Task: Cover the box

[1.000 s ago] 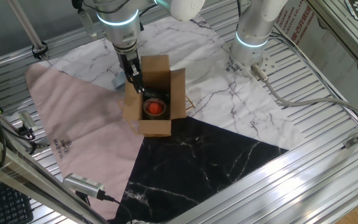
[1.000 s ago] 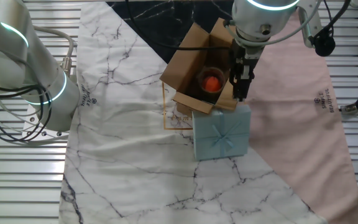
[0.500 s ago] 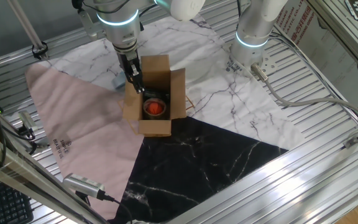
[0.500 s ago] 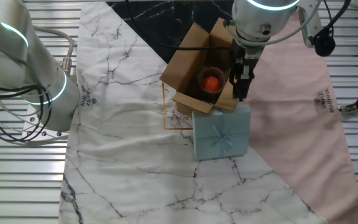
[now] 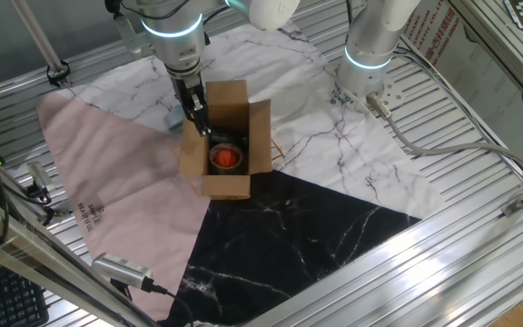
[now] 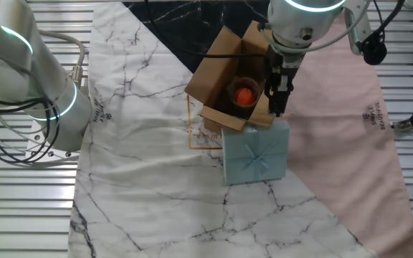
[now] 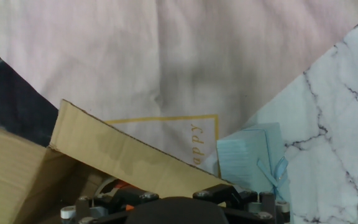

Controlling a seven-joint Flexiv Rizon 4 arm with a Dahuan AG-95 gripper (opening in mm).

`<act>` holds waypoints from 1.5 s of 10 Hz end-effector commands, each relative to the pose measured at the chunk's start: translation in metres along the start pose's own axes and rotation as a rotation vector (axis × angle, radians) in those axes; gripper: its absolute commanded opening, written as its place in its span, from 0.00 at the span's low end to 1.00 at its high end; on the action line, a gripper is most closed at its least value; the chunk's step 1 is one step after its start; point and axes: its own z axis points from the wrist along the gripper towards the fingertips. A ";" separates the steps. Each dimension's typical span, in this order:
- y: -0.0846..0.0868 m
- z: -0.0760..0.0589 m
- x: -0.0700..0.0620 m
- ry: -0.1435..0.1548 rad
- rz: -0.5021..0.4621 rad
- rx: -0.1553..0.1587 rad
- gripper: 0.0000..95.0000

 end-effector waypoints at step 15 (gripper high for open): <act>0.000 -0.001 0.000 -0.087 -0.016 0.043 0.00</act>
